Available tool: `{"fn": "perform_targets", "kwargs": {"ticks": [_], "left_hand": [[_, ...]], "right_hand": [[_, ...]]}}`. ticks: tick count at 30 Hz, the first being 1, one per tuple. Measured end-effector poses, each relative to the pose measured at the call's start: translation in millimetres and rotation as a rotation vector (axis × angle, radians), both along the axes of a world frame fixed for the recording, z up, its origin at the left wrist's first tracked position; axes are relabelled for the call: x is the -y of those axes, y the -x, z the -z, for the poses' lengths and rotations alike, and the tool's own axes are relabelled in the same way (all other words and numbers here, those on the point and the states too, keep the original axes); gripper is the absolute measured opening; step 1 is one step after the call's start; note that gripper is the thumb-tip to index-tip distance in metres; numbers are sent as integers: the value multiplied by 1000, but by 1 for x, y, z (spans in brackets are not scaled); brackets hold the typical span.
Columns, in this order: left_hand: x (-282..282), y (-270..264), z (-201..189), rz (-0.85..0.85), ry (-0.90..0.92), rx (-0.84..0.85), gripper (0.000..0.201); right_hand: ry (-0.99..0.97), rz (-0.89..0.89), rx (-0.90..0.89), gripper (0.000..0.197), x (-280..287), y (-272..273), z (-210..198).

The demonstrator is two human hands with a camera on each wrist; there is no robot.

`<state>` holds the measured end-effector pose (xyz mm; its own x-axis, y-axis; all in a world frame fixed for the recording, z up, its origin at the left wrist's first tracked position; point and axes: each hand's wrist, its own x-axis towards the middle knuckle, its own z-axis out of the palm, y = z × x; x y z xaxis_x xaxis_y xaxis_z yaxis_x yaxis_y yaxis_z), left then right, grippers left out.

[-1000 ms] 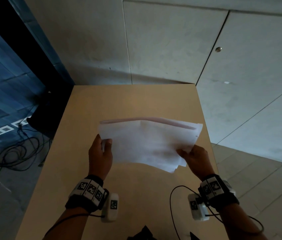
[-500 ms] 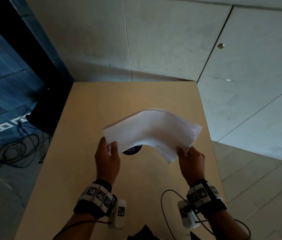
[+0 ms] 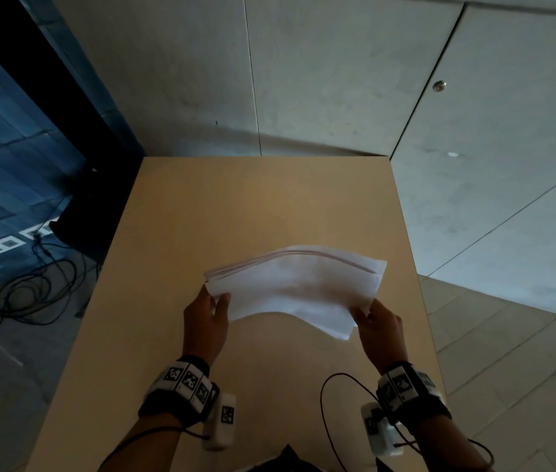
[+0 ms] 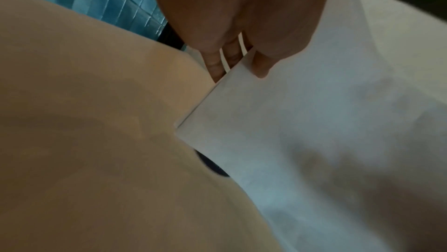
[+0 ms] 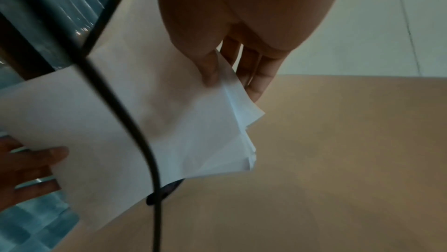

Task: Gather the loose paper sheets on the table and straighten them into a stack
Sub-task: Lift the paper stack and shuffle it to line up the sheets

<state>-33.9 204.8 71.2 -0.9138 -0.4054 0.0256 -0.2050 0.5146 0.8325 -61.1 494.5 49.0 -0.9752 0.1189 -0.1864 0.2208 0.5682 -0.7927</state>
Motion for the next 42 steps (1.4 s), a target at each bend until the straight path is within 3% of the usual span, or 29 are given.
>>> {"fn": "perform_targets", "kwargs": {"ticks": [4,8,11,18,24,33,38,42], "left_hand": [[3,1,-11,-41,-46,-89,26],[7,-1,0,-10,-103,46,39],[8,1,2,13,-70,82,36],[9,1,-15,-6,-34,-47,25],[12,-3,8,35,-144,141,47],[13,-1,6,71,-38,167,38],[18,-1,-7,106,95,25,26],[18,-5,-14,35,133,-30,21]], "right_hand": [[64,-8,-168,19,-5,-3,-11],[52,-111,-11,33,-11,2,6],[28,-93,52,26,-7,10,16],[65,-36,-63,23,-2,10,5],[-52,-118,155,27,-5,7,29],[-166,-127,278,30,1,9,28],[-123,-99,154,26,-1,10,18],[-72,-66,54,24,0,5,2]]}}
